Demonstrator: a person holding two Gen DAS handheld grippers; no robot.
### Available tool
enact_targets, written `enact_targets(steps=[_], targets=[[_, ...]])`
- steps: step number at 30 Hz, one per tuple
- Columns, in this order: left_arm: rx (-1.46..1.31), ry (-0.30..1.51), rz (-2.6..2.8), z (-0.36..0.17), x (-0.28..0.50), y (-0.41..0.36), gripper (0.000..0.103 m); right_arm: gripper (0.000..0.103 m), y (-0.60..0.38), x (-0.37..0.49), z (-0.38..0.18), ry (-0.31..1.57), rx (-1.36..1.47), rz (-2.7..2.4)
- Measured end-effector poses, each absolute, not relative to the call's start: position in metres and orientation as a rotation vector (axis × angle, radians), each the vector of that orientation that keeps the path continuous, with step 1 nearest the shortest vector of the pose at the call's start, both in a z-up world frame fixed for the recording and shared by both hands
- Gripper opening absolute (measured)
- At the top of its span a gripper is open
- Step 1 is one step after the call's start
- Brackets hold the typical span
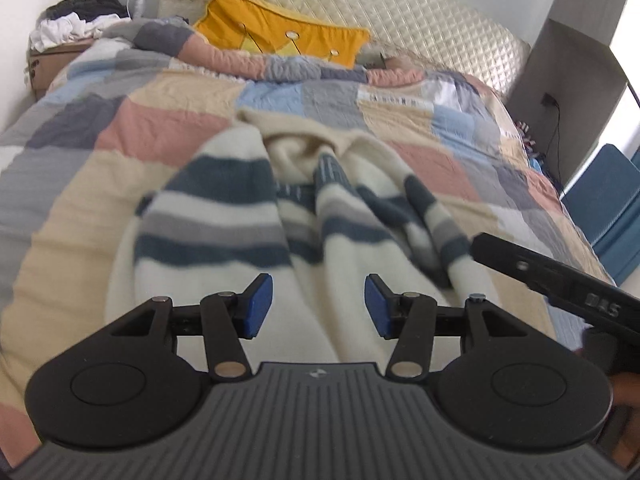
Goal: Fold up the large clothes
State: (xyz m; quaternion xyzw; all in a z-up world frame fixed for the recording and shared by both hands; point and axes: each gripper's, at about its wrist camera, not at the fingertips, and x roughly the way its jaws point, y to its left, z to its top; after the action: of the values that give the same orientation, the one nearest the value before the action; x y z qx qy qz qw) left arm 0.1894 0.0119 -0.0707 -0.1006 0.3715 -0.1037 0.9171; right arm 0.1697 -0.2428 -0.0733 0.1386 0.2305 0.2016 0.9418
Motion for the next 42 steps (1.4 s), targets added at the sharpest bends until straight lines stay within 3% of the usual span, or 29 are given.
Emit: enact_targets(steps=[12,14,16,23,25,28,33,36,38,42], targets=[[-0.213,0.832,-0.189,-0.11,0.175,-0.007,0.057,0.078,-0.245,0.172,-0.112,0.569,0.341,0.467],[-0.228,0.85,-0.169,-0.117,0.172,-0.005,0.055,0.067,-0.247,0.175,-0.118,0.587,0.368,0.492],[-0.234,0.853,-0.14,-0.121,0.166,-0.002,0.055,0.035,-0.248,0.178,-0.126,0.619,0.413,0.539],[-0.297,0.844,-0.094,-0.122,0.141,0.004,0.044,0.028,-0.235,0.185,-0.145,0.72,0.441,0.624],[-0.325,0.848,-0.085,-0.124,0.134,0.005,0.04,0.018,-0.228,0.192,-0.155,0.793,0.416,0.597],[-0.337,0.854,-0.087,-0.128,0.123,0.003,0.04,0.013,-0.227,0.204,-0.173,0.87,0.427,0.533],[-0.344,0.893,-0.144,-0.136,0.103,-0.011,0.04,0.013,-0.231,0.199,-0.175,0.872,0.461,0.526],[-0.263,0.886,-0.136,-0.14,0.095,-0.025,0.048,0.013,-0.234,0.199,-0.176,0.864,0.486,0.521],[-0.251,0.886,-0.151,-0.143,0.096,-0.03,0.058,0.013,-0.237,0.2,-0.177,0.863,0.51,0.518],[-0.249,0.885,-0.139,-0.147,0.101,-0.032,0.062,0.013,-0.244,0.201,-0.178,0.864,0.541,0.511]])
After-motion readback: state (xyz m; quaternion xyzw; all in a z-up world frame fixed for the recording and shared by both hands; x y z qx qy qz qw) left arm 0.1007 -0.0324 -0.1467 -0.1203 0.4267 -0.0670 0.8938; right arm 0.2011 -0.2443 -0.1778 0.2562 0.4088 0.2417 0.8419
